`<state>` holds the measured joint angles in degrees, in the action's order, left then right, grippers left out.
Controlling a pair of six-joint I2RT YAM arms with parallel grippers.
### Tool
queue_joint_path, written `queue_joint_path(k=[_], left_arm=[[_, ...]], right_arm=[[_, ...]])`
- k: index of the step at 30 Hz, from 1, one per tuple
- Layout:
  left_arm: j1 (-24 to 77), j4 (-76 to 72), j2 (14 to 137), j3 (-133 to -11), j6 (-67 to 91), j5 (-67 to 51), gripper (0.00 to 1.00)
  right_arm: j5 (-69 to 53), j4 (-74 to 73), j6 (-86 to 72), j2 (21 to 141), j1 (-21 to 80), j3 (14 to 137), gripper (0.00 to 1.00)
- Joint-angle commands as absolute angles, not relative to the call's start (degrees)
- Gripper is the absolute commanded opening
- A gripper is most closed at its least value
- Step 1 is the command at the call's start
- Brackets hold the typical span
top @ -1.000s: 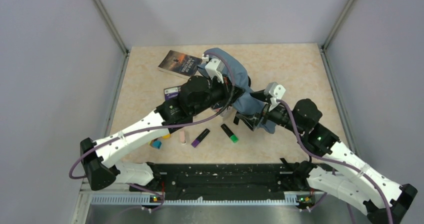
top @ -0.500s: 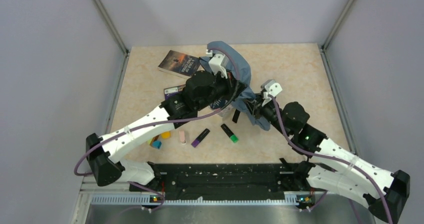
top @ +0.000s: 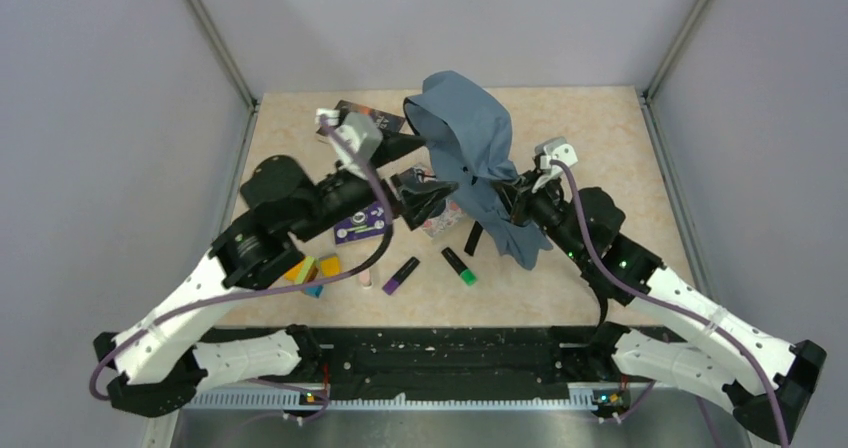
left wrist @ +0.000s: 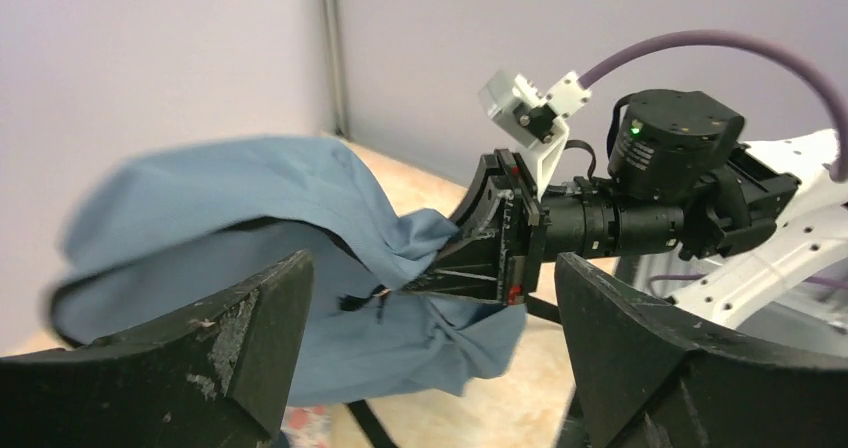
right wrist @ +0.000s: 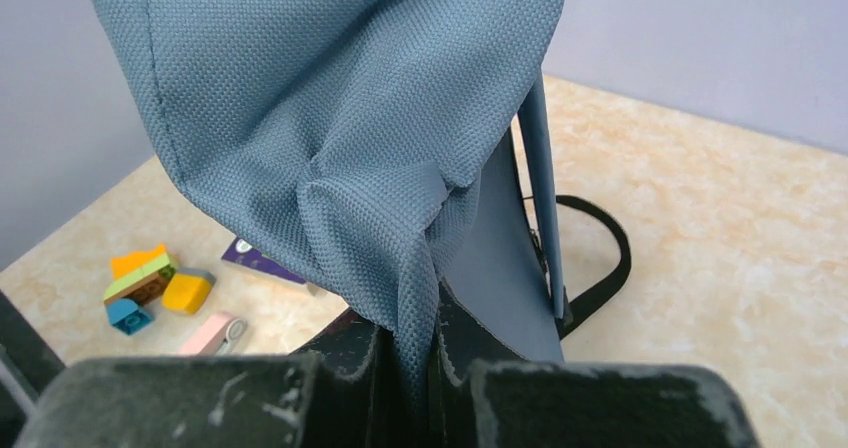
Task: Pack the student bag
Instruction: Unzip the student bag at the center of the board.
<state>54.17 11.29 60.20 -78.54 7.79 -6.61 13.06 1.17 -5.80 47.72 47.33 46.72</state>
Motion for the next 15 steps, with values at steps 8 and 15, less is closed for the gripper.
queue_joint_path(k=[8,15], left_arm=[[54.49,18.07,56.41,-68.06,-13.87,-4.42,0.88],[54.49,8.10,61.21,-63.40,-16.56,1.57,0.76]], right_arm=[[6.99,6.08,-12.51,46.75,47.02,49.70,0.00],[6.34,4.06,-13.42,45.43,47.02,50.45,0.00]])
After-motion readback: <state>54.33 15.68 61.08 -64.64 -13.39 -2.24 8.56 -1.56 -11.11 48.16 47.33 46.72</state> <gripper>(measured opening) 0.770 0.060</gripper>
